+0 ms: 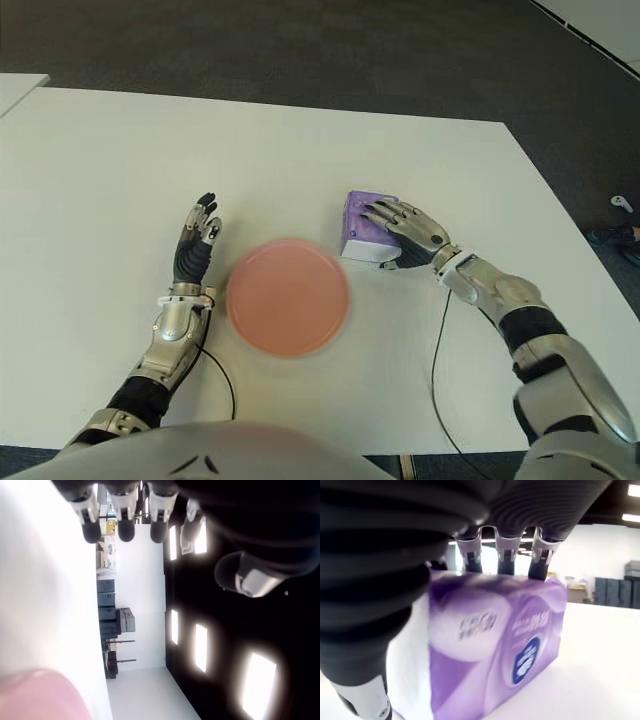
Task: Put the tissue paper into the plate.
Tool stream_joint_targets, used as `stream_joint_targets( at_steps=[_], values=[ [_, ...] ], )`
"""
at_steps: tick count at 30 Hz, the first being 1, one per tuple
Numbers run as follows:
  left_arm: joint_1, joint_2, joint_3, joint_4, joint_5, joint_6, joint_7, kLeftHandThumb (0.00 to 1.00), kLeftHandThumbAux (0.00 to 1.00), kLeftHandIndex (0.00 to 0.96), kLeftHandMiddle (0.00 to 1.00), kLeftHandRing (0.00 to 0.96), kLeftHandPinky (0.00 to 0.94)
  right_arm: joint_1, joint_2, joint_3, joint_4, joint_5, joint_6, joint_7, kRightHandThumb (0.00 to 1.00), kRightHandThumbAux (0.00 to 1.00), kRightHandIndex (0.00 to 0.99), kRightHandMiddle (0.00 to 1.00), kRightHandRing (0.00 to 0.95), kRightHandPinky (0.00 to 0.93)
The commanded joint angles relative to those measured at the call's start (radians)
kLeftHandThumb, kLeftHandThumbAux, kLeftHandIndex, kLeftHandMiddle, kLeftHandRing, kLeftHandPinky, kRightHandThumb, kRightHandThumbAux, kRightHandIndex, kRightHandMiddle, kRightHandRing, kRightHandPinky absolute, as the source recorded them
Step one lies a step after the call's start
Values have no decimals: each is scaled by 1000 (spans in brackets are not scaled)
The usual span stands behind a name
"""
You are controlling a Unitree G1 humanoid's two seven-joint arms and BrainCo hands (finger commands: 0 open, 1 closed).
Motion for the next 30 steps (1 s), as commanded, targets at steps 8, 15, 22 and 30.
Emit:
stream_joint_targets(
  at_steps=[8, 15, 22, 30],
  values=[
    [190, 47, 4, 164, 51, 9, -13, 0, 378, 0, 0, 0, 0, 217, -106, -104, -276, -41, 53, 133, 20, 746, 0, 33, 0, 8],
    [189, 48, 5, 168, 49, 5, -15, 0, 379, 0, 0, 0, 0, 295, -114, -166, -369, -23, 63, 162, 4, 735, 0, 40, 4, 9],
    [192, 49, 7, 156, 41, 21, -24, 0, 380, 0, 0, 0, 0, 222, -98, -263, -384, 46, 29, 163, 5, 733, 0, 55, 21, 27],
    [192, 49, 8, 151, 44, 18, -20, 0, 375, 0, 0, 0, 0, 167, -36, -335, -355, 73, 8, 94, 60, 732, 9, 74, 41, 34]
  ],
)
